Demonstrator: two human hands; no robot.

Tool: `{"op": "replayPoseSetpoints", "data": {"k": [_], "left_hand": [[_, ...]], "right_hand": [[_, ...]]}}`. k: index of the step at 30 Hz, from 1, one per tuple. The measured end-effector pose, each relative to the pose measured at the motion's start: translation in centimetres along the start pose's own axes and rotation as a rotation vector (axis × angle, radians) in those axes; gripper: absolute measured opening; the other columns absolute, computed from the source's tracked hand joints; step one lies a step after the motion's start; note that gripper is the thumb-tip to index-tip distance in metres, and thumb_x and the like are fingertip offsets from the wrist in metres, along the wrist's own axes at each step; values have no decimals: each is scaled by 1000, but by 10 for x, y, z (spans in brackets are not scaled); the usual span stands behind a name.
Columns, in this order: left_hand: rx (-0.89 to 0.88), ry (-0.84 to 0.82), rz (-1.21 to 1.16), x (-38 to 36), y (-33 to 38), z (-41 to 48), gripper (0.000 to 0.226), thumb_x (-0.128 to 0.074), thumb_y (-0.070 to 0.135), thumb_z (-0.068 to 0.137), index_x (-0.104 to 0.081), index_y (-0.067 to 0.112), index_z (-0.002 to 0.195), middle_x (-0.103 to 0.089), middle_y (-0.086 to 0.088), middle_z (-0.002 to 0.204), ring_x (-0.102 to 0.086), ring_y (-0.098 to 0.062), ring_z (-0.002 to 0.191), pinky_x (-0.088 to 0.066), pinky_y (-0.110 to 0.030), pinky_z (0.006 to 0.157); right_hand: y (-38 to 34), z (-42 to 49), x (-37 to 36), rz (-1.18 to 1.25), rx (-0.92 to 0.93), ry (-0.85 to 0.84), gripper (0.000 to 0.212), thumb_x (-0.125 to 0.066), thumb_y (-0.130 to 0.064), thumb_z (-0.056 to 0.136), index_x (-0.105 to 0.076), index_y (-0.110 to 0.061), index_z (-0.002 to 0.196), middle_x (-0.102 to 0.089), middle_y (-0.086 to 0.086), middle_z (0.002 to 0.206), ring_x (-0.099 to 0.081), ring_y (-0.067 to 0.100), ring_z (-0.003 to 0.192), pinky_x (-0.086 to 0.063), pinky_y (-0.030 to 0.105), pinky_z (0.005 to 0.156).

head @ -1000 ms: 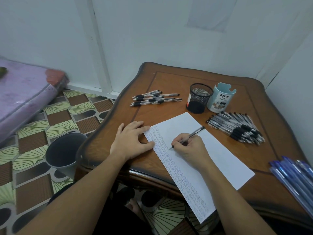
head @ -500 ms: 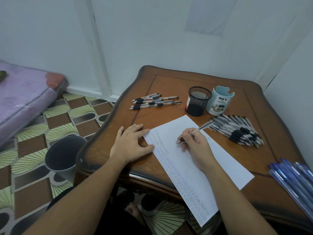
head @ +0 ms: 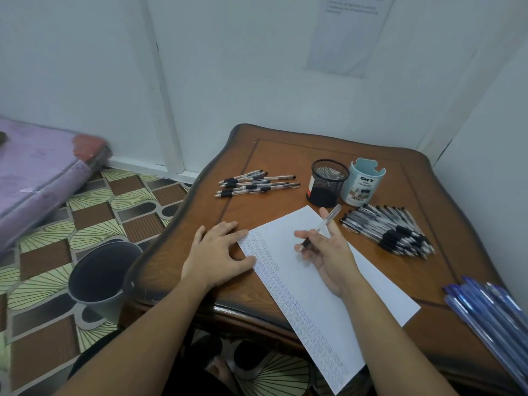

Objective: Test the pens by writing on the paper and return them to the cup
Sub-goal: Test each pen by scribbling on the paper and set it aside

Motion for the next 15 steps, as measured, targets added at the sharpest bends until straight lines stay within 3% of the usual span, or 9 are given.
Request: {"op": "replayPoseSetpoints", "data": {"k": [3,5,6,8,11,15], "left_hand": [[-1,-7,3,1,0,0,88,-30,83,61,-45,44,139,-30,17,154,-17,-4,145,2,-43,120],[-4,-18,12,1,1,0,89,-28,83,61,-44,44,140,-30,17,155,-17,-5,145,2,-44,120],[-4,-21,15,1,1,0,90,-27,84,61,-44,44,140,-29,17,155,-17,-5,145,2,-44,120],[-3,-17,18,1,0,1,90,-27,84,61,-44,44,140,-29,17,155,-16,-5,145,2,-44,119],[-4,-11,22,0,0,1,90,-26,84,61,-44,45,140,-29,17,155,-17,-4,145,1,-44,120],[-6,-9,23,0,0,1,90,-27,84,61,-44,45,140,-30,17,154,-17,-4,145,1,-44,119]], "right_hand": [[0,5,13,224,-126,101,57,-48,-9,101,-30,-21,153,-57,10,86,-62,16,67,-51,25,64],[-9,4,22,199,-141,117,51,-50,-8,100,-38,-15,150,-52,8,83,-60,14,65,-49,25,63],[-17,4,28,91,-121,122,50,-53,-7,99,-43,-15,147,-53,8,83,-60,15,64,-49,25,60],[-39,1,40,-360,-33,169,46,-61,-5,95,-49,-17,138,-58,7,83,-62,14,62,-47,24,54],[-78,-1,60,-1079,183,332,24,-64,-12,94,-58,-20,115,-64,-2,92,-61,14,81,-44,22,62],[-114,-2,93,-1451,243,506,17,-58,-15,98,-64,-20,113,-64,2,104,-52,17,89,-38,27,71]]}}
Point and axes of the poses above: each hand's wrist, its own z-axis towards the middle knuckle, its own x-axis out of the back of the hand, y = z × x, the point moved 5 cm from there along z, towards the middle knuckle
